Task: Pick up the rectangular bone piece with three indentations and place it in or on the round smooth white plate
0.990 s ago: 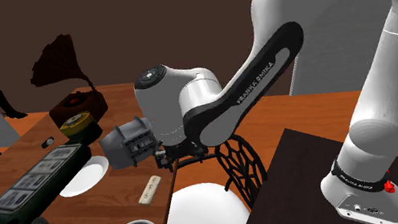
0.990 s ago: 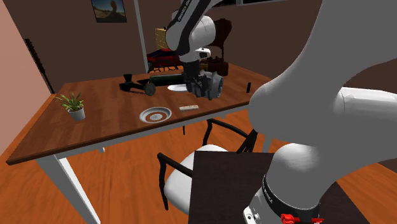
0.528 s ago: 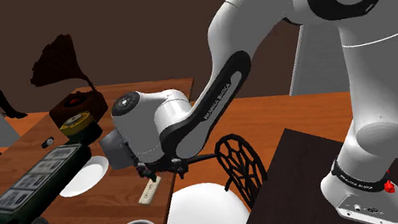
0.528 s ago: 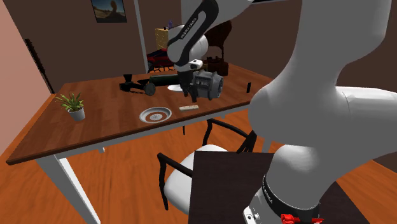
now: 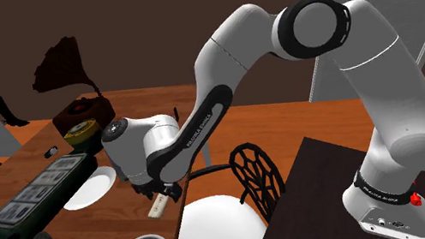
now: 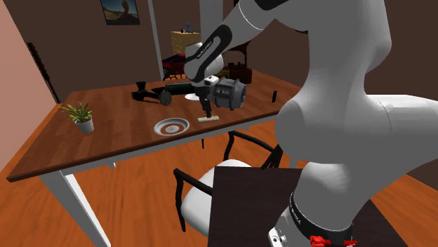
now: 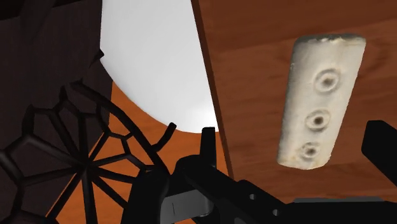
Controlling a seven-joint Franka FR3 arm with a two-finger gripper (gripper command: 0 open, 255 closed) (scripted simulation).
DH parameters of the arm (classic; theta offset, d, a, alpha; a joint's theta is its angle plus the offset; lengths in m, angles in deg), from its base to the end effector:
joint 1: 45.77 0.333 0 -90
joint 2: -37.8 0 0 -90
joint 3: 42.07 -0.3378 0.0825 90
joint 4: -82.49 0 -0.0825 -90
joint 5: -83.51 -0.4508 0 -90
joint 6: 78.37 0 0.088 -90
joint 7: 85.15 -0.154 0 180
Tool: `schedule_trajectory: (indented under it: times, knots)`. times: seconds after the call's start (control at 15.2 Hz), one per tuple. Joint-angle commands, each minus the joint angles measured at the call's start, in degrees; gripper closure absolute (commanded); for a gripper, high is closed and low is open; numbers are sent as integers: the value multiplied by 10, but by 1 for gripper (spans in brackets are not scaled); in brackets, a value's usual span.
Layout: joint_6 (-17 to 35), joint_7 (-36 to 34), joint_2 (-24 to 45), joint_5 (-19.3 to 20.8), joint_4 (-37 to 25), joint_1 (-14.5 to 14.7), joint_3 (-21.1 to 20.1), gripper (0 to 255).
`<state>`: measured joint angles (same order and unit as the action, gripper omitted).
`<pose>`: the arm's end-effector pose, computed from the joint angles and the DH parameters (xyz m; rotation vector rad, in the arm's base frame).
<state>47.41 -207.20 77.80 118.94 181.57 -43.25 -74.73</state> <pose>0.6170 0.3643 0.1464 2.4942 -1.7345 0.1552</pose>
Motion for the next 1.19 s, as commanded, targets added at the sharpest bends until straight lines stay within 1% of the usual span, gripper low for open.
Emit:
schedule_trajectory:
  times: [0.0,0.33,0.86,0.92,1.12]
  knots:
    - [4,-5,14,5,-10,5,7,0]
    - [29,-14,41,23,-11,11,22,0]
    - [29,-14,41,23,-11,11,22,0]
    - [29,-14,41,23,-11,11,22,255]
    - [31,-15,41,24,-8,10,22,255]
